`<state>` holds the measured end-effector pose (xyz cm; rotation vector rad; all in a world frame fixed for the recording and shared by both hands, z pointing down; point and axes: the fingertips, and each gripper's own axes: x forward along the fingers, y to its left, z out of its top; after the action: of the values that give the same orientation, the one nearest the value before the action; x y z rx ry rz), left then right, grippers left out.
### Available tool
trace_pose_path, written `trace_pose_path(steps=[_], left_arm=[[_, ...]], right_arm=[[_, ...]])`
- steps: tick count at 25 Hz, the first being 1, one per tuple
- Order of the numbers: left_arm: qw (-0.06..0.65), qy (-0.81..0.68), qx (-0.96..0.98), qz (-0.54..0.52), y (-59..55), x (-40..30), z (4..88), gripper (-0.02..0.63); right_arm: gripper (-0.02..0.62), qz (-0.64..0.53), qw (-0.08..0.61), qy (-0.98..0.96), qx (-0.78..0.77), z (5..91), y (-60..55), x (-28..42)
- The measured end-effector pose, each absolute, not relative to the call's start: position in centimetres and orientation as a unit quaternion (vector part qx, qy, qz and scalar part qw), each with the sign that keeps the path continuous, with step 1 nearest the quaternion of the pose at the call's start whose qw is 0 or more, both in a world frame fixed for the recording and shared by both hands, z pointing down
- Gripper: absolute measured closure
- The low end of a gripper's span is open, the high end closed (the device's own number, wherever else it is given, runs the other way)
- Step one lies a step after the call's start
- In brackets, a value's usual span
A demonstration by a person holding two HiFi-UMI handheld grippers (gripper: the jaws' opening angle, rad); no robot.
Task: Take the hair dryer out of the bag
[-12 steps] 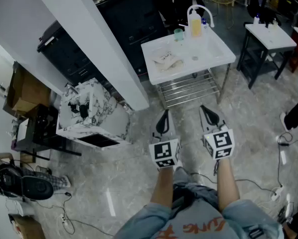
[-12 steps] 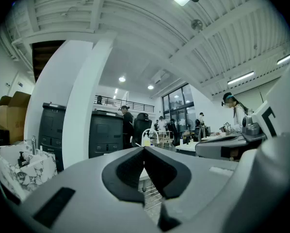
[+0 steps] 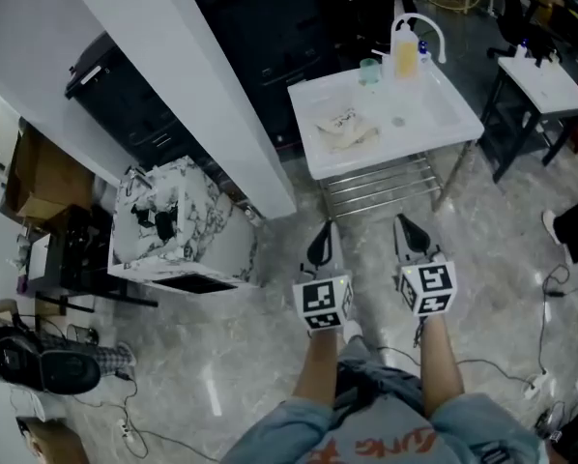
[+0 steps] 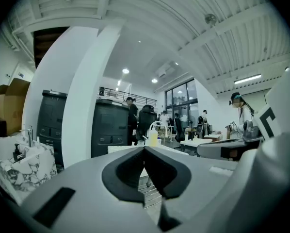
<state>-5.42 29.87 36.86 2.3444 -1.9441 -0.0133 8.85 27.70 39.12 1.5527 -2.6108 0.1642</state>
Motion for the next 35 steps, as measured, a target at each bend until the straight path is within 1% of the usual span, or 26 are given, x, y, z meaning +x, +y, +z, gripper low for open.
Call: trace_pose_path(steps=[8, 12, 15, 19, 25, 31, 35], left_arm=[[0.106, -0.622, 0.775, -0.019, 24.8, -9.0, 40.8, 0.609], [0.117, -0.619, 0.776, -0.043, 23.4, -10.4, 40.5, 0.609], [0.126, -0.625, 0.768, -0.060, 22.6, -12.6, 40.1, 0.609], [0.125, -0.640, 0.754, -0.073, 22.2, -15.7, 39.5, 0.609], [0.115, -0.655, 0.742, -0.090, 21.6, -19.0, 38.5, 0.609], [0.097, -0.649, 0.750, -0.086, 19.5, -19.4, 37.3, 0.609], [0.094, -0.631, 0.767, -0.067, 17.2, -17.4, 37.9, 0.609]], right_arm=[[0.595, 0.063, 0.112, -0.854, 0.505, 41.8, 24.1, 4.5], [0.595, 0.050, 0.143, -0.852, 0.500, 42.1, 22.6, 3.3], [0.595, 0.035, 0.148, -0.857, 0.492, 40.7, 21.3, 1.5], [0.595, 0.017, 0.143, -0.863, 0.485, 38.7, 19.6, -0.9], [0.595, 0.009, 0.097, -0.883, 0.459, 35.3, 17.7, -4.4], [0.595, -0.003, 0.069, -0.882, 0.467, 33.5, 15.1, -3.5], [0.595, 0.007, 0.061, -0.875, 0.481, 34.1, 12.5, -1.7]])
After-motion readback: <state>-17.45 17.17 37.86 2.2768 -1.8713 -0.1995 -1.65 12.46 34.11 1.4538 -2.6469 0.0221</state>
